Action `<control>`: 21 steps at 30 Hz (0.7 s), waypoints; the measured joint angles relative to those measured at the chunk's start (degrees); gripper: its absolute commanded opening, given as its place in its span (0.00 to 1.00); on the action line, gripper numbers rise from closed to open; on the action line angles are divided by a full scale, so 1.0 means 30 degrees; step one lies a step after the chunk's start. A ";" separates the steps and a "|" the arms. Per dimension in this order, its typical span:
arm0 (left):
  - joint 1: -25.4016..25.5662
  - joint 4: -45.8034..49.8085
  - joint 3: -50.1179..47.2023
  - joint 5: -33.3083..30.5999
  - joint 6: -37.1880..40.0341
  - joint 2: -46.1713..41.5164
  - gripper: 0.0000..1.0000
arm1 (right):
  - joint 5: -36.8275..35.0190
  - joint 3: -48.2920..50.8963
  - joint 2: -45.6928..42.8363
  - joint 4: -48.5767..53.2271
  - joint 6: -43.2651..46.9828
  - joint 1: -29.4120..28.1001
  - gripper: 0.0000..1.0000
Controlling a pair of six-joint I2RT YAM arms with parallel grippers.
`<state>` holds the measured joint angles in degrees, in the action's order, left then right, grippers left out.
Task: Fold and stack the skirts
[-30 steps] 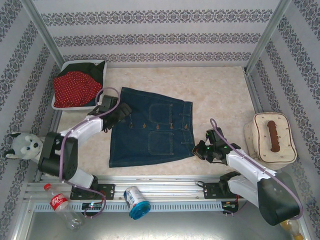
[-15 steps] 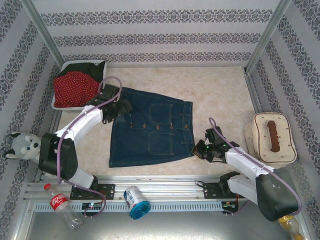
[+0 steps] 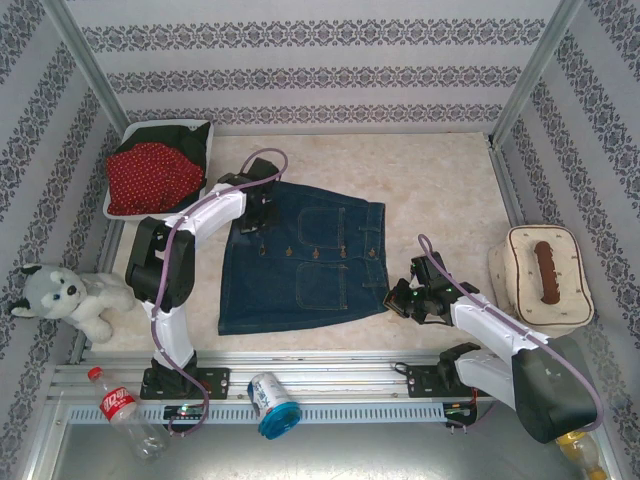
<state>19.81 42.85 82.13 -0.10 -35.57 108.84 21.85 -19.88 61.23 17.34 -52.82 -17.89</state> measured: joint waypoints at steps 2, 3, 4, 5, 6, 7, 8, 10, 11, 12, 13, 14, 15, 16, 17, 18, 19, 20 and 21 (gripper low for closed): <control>-0.0619 0.0080 -0.1435 -0.0066 0.0015 -0.0525 0.06 | 0.0000 0.0000 -0.0007 0.0007 0.0000 0.0000 0.00; -0.1013 0.0095 -0.2251 -0.0080 0.0015 -0.0911 0.08 | 0.0000 0.0000 -0.0022 0.0007 0.0000 0.0000 0.00; -0.1399 0.0138 -0.3002 -0.0131 0.0007 -0.1377 0.16 | 0.0000 0.0000 -0.0036 0.0022 0.0000 0.0000 0.00; -0.1727 0.0226 -0.3672 -0.0146 -0.0015 -0.1887 0.21 | 0.0000 0.0000 -0.0066 0.0029 -0.0007 0.0000 0.00; -0.2084 0.0401 -0.4277 -0.0204 -0.0044 -0.2543 0.23 | 0.0000 0.0000 -0.0117 0.0066 -0.0007 0.0000 0.00; -0.2353 0.0546 -0.4787 -0.0226 -0.0058 -0.3257 0.24 | 0.0000 0.0000 -0.0175 0.0073 -0.0015 0.0000 0.00; -0.2477 0.0670 -0.5129 -0.0255 -0.0066 -0.3920 0.26 | 0.0000 0.0000 -0.0226 0.0087 -0.0015 0.0000 0.00; -0.2499 0.0845 -0.5901 -0.0270 -0.0211 -0.5690 0.26 | -0.0007 0.0000 -0.0291 0.0138 -0.0095 0.0000 0.00; -0.2492 0.0925 -0.6280 -0.0277 -0.0291 -0.6492 0.26 | -0.0007 0.0000 -0.0291 0.0138 -0.0160 0.0000 0.00; -0.2484 0.1086 -0.6812 -0.0262 -0.0474 -0.7526 0.29 | -0.0007 0.0000 -0.0291 0.0146 -0.0248 0.0000 0.00; -0.2484 0.1202 -0.7431 -0.0175 -0.0750 -0.8561 0.39 | -0.0007 0.0000 -0.0291 0.0146 -0.0321 0.0000 0.00; -0.2484 0.1355 -0.8080 -0.0022 -0.1086 -0.9500 0.49 | -0.0007 0.0000 -0.0291 0.0153 -0.0386 0.0000 0.00; -0.2484 0.1566 -0.8874 0.0204 -0.1494 -1.0550 0.57 | -0.0007 0.0000 -0.0291 0.0153 -0.0459 0.0000 0.00; -0.2484 0.1778 -0.9792 0.0546 -0.2004 -1.1701 0.61 | -0.0007 0.0000 -0.0328 0.0160 -0.0510 -0.0007 0.00; -0.2484 0.2047 -1.0571 0.0831 -0.2448 -1.2721 0.61 | -0.0007 0.0000 -0.0364 0.0182 -0.0576 -0.0007 0.00; -0.2484 0.2441 -1.1526 0.1166 -0.3162 -1.4032 0.62 | -0.0007 0.0000 -0.0393 0.0204 -0.0656 -0.0007 0.00; -0.2484 0.2914 -1.2415 0.1486 -0.3861 -1.5424 0.62 | -0.0007 0.0000 -0.0430 0.0219 -0.0729 -0.0007 0.00; -0.2484 0.3344 -1.2998 0.1690 -0.4401 -1.6524 0.63 | -0.0007 0.0000 -0.0452 0.0226 -0.0801 -0.0007 0.00; -0.2484 0.3759 -1.3653 0.2047 -0.5093 -1.7792 0.65 | -0.0015 0.0000 -0.0474 0.0240 -0.0852 -0.0007 0.00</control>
<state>12.36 54.13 41.17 6.04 -50.85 55.46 21.80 -19.88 59.81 18.06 -55.37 -17.91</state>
